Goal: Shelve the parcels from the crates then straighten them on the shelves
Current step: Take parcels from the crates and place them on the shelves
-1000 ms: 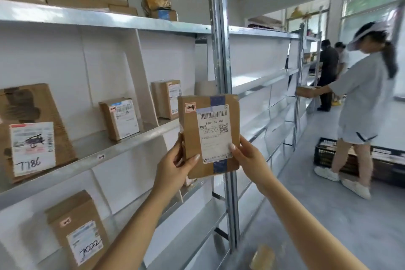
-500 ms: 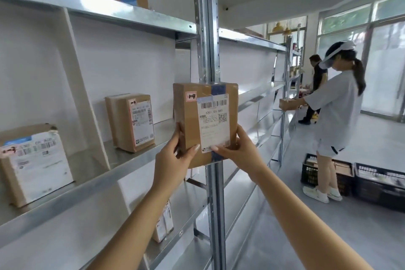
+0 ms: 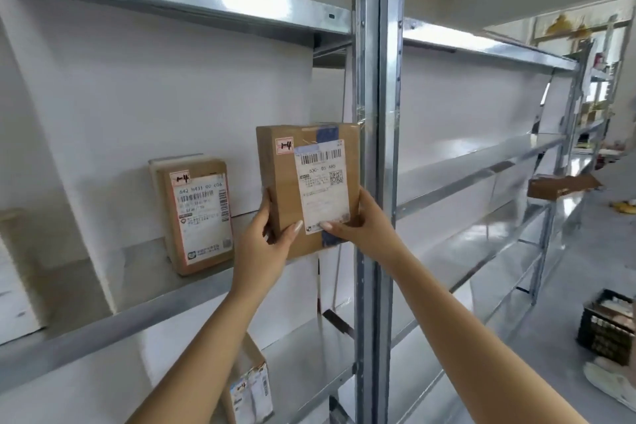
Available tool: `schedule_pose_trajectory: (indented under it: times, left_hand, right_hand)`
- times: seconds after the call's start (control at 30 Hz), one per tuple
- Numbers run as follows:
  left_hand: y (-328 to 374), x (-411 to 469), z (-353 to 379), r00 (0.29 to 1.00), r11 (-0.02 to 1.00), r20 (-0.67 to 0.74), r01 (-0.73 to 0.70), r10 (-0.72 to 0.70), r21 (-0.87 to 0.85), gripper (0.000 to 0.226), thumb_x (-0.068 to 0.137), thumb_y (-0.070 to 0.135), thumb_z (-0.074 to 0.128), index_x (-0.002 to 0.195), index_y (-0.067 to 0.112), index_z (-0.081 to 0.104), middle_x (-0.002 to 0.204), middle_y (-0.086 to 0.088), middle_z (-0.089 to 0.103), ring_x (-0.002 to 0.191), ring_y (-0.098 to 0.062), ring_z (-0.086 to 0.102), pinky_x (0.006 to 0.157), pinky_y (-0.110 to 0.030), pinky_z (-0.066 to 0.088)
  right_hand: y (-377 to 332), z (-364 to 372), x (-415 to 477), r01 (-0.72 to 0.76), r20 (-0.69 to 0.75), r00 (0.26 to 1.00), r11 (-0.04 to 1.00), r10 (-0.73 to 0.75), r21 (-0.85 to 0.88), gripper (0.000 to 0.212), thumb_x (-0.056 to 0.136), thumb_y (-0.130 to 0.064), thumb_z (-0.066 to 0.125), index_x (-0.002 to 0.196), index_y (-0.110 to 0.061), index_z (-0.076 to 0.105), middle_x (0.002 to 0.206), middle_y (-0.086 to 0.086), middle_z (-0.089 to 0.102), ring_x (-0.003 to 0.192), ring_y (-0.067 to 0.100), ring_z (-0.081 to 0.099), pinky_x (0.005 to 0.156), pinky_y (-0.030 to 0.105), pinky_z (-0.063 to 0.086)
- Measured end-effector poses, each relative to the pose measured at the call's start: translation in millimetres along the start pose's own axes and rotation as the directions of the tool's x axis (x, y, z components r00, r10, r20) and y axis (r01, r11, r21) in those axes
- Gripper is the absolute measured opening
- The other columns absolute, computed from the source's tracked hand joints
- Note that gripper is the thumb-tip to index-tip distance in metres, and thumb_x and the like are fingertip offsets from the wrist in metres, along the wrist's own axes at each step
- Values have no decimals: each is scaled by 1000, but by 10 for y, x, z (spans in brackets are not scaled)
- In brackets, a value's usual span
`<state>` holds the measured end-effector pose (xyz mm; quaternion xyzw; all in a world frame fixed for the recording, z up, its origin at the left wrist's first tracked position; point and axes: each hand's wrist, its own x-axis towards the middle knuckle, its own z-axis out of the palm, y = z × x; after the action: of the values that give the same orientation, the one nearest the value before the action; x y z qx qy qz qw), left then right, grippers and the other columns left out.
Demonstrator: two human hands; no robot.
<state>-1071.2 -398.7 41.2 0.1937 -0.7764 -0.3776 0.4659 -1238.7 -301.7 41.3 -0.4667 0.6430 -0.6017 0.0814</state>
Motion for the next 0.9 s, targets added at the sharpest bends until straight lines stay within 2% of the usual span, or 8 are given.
schedule_pose_trajectory:
  times: [0.13,0.27,0.33,0.4,0.5,0.63,0.77,0.9]
  left_hand:
    - [-167,110,59,992,994,-98,89,-82,70,59,86,26,67,141,26,45,126,8,62,117,-10,57,100,-39,49]
    - [-316,109,136,974,978,-181,159,-133,138,53,86,23,67,136,24,50,121,9,65,110,-10,61,94,-42,52]
    - [-351,168,183,968,969,-201,186,-152,162,57,86,25,67,138,28,46,121,11,65,110,-9,61,89,-44,54]
    - [-369,272,211,962,958,-215,212,-169,194,62,87,24,66,143,28,41,125,8,64,114,-12,60,94,-43,51]
    - [-396,420,267,950,935,-230,265,-211,235,66,89,23,63,147,31,32,128,2,62,118,-20,57,100,-42,46]
    - [-484,509,333,937,904,-271,300,-220,304,66,90,30,61,148,31,30,125,0,64,116,-24,58,97,-45,48]
    - [-518,548,353,937,898,-270,306,-223,317,66,91,28,61,149,27,29,126,0,63,116,-22,58,93,-35,46]
    - [-419,484,353,939,895,-245,313,-241,320,85,88,32,65,153,20,12,135,-2,56,123,-24,54,98,-34,44]
  right_hand:
    - [224,123,273,7,64,998,1000,-7,-1,79,67,-40,85,133,-25,44,121,-10,65,108,14,64,89,39,57]
    - [380,215,377,22,115,993,999,-19,-26,79,75,-29,82,140,-24,37,121,-11,63,108,11,61,83,24,55]
    - [437,227,458,13,120,993,1000,-10,-19,82,75,-31,82,141,-27,34,123,-12,62,111,13,61,89,35,55]
    - [462,250,550,7,127,992,999,-3,-31,85,71,-39,82,140,-30,34,124,-13,62,113,14,61,92,44,55]
    - [525,300,716,5,140,990,999,2,-47,90,63,-53,78,138,-33,33,124,-15,61,112,14,61,90,47,55]
    - [586,341,888,34,168,986,995,-19,-89,78,77,-33,79,139,-23,34,123,-11,60,112,19,61,92,44,55]
    - [640,352,961,43,181,983,996,-30,-73,78,78,-30,78,141,-21,33,128,-8,59,114,19,59,93,43,54]
    - [632,331,930,58,197,978,998,-62,27,102,75,-30,81,152,-24,15,140,-8,52,126,17,52,102,45,48]
